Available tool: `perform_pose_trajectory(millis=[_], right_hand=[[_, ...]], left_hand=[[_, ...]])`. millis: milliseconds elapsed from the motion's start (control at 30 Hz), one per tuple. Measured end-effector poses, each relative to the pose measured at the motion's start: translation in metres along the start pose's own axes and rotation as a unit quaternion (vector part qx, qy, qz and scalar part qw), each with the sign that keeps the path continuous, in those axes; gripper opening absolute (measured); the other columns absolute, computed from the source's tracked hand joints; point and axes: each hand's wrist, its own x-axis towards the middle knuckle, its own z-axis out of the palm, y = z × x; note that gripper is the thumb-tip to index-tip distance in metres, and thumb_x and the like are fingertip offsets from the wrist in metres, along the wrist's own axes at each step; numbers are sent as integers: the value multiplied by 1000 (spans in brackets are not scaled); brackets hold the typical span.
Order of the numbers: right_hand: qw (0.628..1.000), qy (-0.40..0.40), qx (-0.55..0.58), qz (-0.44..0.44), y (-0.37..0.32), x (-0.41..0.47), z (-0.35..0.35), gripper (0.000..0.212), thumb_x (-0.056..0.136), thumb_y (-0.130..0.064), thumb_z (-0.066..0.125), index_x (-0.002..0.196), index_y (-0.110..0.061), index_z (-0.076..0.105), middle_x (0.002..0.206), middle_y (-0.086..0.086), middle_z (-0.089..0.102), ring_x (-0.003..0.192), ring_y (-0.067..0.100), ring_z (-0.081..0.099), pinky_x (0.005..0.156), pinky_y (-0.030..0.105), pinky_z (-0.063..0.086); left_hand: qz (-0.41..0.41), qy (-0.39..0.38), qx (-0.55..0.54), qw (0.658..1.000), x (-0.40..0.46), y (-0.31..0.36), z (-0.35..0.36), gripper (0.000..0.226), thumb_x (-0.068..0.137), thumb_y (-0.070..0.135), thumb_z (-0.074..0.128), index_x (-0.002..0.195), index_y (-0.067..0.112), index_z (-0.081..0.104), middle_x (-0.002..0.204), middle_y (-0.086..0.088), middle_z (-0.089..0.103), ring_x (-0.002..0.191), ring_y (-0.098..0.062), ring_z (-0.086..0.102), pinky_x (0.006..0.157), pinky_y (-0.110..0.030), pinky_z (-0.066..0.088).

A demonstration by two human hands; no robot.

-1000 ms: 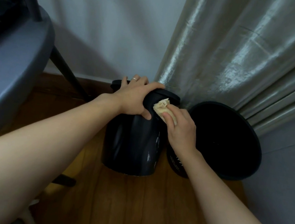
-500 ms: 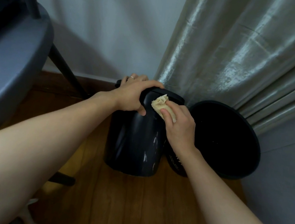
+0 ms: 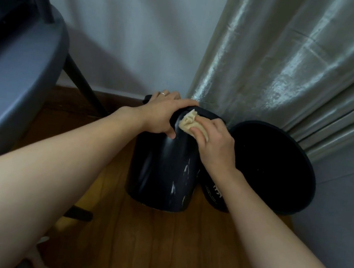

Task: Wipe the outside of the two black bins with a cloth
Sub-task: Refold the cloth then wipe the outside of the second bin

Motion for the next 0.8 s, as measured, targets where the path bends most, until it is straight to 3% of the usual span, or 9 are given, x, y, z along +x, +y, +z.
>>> perform_pose_trajectory(millis=[133,233,433,667,800], right_hand=[[996,-60,2,-67,6,-31,-1,33,92,-37,58,116,-15,67,92,7,54,74,24,59,59,42,55],[988,-100,-3,-120,8,-48,-4,30,93,-33,57,112,-13,68,89,6,52,72,20,56,55,40,54],[1000,-17,-9,-10,-6,-7,1,30,89,-25,69,118,-16,68,92,7,56,74,26,61,62,40,56],[998,-48,11,-31,2,-37,0,38,93,-39,54,120,-16,67,93,4,55,72,20,59,58,38,54],[995,-70,20,-70,0,-46,0,32,93,-33,58,117,-16,67,93,5,54,73,20,58,57,40,54]], left_hand=[[8,-5,5,1000,1,-1,-2,102,66,34,86,148,43,26,115,-5,43,111,-26,36,96,-36,25],[12,-14,6,1000,0,-1,-3,102,67,32,86,148,44,24,115,-4,42,111,-26,36,97,-36,25],[4,-25,6,1000,-1,-4,-1,107,65,31,87,149,43,21,120,-6,44,114,-28,37,101,-38,28],[12,-23,-14,1000,-3,-8,7,101,66,32,87,146,42,27,121,-4,47,114,-27,37,96,-41,31],[10,-25,-9,1000,-5,-9,4,100,66,29,86,146,41,27,121,-5,46,112,-27,36,97,-41,31]])
